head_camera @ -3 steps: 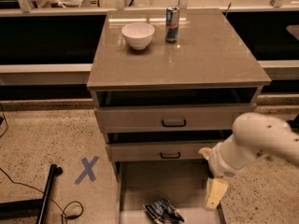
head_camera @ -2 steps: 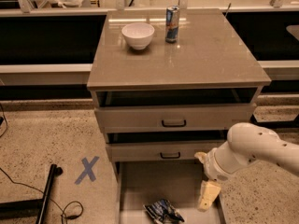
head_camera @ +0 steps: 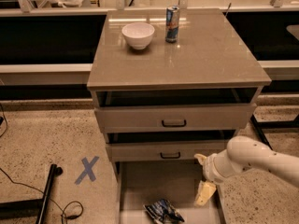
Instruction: Pick blue chip bag from bottom drawer and place on counter
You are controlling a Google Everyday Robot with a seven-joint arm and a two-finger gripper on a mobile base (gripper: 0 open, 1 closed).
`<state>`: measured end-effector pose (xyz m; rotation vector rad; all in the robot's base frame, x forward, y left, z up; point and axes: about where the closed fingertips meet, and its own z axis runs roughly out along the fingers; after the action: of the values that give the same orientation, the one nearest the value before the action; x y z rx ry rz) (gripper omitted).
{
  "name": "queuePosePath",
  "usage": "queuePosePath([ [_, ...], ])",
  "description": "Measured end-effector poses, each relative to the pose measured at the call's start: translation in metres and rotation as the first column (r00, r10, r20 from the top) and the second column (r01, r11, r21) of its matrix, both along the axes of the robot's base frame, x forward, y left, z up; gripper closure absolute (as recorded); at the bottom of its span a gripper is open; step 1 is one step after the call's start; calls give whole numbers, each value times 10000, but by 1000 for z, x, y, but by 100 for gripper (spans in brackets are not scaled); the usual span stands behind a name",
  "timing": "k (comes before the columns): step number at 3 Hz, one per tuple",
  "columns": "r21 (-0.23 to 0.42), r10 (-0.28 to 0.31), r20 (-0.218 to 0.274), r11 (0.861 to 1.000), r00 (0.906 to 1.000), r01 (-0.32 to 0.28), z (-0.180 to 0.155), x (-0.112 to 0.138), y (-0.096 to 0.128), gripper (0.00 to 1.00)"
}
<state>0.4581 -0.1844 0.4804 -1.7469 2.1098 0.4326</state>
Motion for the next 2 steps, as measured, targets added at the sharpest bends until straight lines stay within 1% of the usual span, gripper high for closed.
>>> queuePosePath([
  [1,1500,-819,1407,9868,9867,605,-34,41,-11,0],
  [2,2500,-501,1762,9682,9831,45,-82,50,-16,0],
])
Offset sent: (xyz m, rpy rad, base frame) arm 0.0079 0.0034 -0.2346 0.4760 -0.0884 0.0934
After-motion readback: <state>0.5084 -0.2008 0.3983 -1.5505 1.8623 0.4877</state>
